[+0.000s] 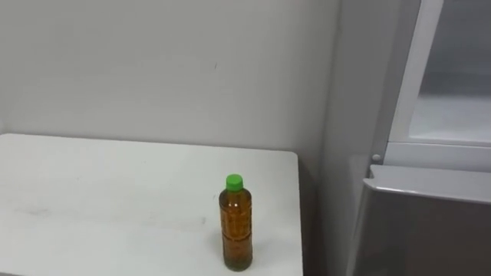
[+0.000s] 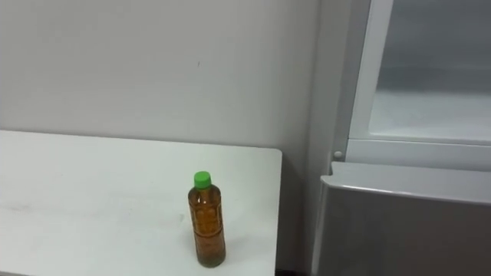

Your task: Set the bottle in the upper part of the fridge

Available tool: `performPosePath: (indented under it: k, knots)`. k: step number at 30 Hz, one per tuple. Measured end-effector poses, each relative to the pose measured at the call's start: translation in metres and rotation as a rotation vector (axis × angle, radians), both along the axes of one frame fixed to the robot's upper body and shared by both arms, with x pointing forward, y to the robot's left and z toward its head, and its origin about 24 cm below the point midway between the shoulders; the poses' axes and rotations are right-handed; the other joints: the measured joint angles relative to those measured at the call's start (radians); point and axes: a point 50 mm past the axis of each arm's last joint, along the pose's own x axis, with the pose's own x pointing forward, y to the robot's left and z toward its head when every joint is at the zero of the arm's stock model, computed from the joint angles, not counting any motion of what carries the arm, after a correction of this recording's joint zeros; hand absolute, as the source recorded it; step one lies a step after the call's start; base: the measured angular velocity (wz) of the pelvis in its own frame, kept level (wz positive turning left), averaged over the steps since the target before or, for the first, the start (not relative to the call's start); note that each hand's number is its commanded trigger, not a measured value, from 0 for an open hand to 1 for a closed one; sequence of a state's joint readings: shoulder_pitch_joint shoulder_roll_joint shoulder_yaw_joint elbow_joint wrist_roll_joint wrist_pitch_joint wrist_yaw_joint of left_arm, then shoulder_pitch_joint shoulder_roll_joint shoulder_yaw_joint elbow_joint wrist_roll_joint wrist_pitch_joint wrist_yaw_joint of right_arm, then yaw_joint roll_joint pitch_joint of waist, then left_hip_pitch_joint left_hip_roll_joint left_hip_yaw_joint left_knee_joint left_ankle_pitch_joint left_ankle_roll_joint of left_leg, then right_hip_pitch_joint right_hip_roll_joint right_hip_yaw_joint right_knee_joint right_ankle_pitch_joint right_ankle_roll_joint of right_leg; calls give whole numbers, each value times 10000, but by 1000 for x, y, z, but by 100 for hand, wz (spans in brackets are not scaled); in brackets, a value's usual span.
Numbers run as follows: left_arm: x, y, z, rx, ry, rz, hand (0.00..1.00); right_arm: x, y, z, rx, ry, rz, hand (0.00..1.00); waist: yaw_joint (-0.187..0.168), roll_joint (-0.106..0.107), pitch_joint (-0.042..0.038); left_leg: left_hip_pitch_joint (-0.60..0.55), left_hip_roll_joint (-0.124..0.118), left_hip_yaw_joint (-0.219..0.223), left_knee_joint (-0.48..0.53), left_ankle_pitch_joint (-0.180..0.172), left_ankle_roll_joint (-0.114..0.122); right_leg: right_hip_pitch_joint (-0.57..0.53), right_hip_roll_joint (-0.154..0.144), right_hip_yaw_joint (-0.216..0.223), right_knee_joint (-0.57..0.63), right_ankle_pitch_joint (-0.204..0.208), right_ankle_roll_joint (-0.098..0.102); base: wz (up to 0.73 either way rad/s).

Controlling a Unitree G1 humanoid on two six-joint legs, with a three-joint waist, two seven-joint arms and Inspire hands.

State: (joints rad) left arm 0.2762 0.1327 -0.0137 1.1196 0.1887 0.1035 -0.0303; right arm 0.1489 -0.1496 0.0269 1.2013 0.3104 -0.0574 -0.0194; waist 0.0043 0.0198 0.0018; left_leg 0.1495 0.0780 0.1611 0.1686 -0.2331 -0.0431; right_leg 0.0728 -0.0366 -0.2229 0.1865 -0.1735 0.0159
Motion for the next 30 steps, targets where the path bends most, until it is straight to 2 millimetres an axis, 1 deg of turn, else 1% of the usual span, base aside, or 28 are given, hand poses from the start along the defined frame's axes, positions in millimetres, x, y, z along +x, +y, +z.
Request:
performPosePath:
  k: [4,6,8,14,15,16,17,18,19,21,22,23,24,25,27,28,30]
  knots:
    - [-1,0,0,0,-12,114,0,4,1,0,105,-54,135,0,39,-41,17,21,-7,1,-1,0,0,-7,0,31,1,-6,7,0]
    - [0,0,0,-10,-27,116,0,8,2,1,218,-261,249,0,57,-72,38,25,-9,2,0,0,0,-16,-4,37,11,-18,6,0]
    - [0,0,0,-26,-54,117,0,12,4,1,378,-370,430,0,77,-82,42,33,-8,2,3,0,0,-27,-6,40,23,-28,5,0]
    - [4,-1,0,-232,-412,111,0,34,11,6,971,-1358,939,0,160,-83,46,2,-4,-12,136,-1,1,-19,-8,56,49,-33,3,0]
    - [6,0,0,-276,-542,162,0,42,12,9,1049,-1715,1167,0,186,-87,55,-17,-5,-2,176,-2,1,-39,-15,60,74,-34,1,-3]
    - [7,2,1,-297,-668,252,0,52,12,13,1048,-2168,1584,0,229,-98,65,-51,-4,11,204,-5,6,-92,-20,88,119,-39,-6,-4]
    - [7,2,1,-345,-701,287,0,58,13,16,1035,-2458,1819,0,235,-111,73,-75,-5,20,216,-12,12,-136,-25,100,164,-52,-12,0]
    - [8,2,1,-405,-728,317,0,70,15,23,981,-3077,2262,0,213,-101,75,-187,-2,25,222,-17,15,-211,-28,95,188,-56,-14,0]
    - [8,2,1,-428,-739,324,0,76,16,27,991,-3373,2424,0,191,-95,81,-209,-2,23,224,-19,18,-231,-27,91,185,-55,-14,5]
    - [8,3,1,-486,-740,302,0,95,21,39,1127,-4378,2929,0,167,-87,76,-241,16,-8,211,-84,25,-232,-17,23,194,-55,-13,7]
    - [8,3,1,-517,-744,293,0,98,23,42,1148,-4597,3078,0,168,-91,75,-245,16,-16,207,-88,26,-233,-17,17,197,-55,-13,6]
    - [9,4,2,-530,-761,268,0,105,26,49,1235,-5092,3302,0,150,-89,50,-255,15,-22,204,-88,26,-232,-21,2,220,-54,-12,0]
    - [10,5,2,-537,-816,197,0,111,29,57,1334,-5563,3505,0,149,-103,7,-268,14,-24,212,-87,27,-233,-27,3,294,-54,-11,0]
    - [10,6,3,-530,-845,180,0,113,31,60,1380,-5797,3594,0,160,-106,-17,-272,14,-22,214,-87,28,-231,-32,8,344,-55,-12,0]
    - [10,7,3,-573,-844,151,0,123,39,79,1632,-6830,4044,0,165,-145,-5,-243,9,5,230,-83,28,-223,-43,25,358,-55,-13,-6]
    - [10,8,3,-598,-837,141,0,126,41,83,1720,-7061,4187,0,159,-151,0,-230,7,8,239,-83,28,-214,-44,32,357,-55,-13,-7]
    - [7,11,5,-587,-773,87,0,134,48,94,2008,-7639,4621,0,123,-247,6,-200,-3,12,300,-84,28,-200,-59,34,345,-56,-11,0]
